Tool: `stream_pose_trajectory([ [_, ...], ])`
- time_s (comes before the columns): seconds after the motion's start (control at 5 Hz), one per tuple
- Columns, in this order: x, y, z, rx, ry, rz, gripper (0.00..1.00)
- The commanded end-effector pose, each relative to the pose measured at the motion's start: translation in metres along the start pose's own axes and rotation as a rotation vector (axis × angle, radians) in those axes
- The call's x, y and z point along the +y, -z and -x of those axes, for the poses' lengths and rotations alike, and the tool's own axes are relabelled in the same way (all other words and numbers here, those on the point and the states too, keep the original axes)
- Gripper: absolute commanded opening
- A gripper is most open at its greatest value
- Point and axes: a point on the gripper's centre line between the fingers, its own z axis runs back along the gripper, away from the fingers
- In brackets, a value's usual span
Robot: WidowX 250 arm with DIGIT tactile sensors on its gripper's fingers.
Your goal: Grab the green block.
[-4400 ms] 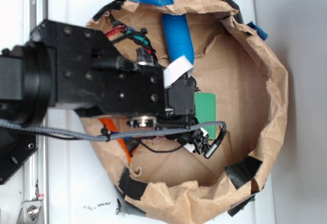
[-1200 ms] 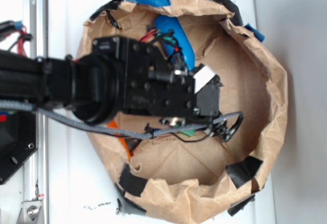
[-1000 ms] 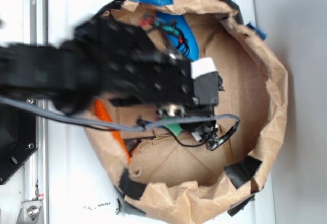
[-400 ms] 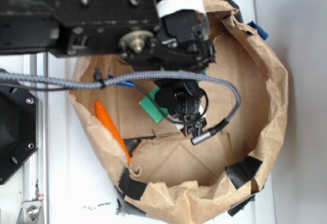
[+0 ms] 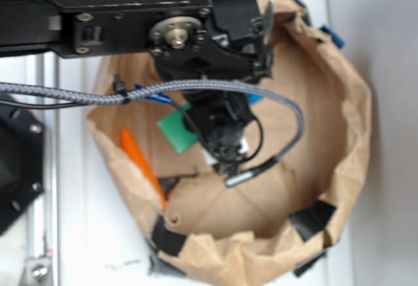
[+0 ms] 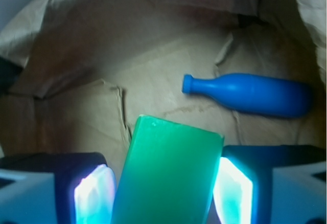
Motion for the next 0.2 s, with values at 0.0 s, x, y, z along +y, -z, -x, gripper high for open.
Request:
stream_pose_trajectory([
  [0.0, 0.0033, -0.0118, -0.0138, -0.122, -0.003, 0.000, 0.00],
])
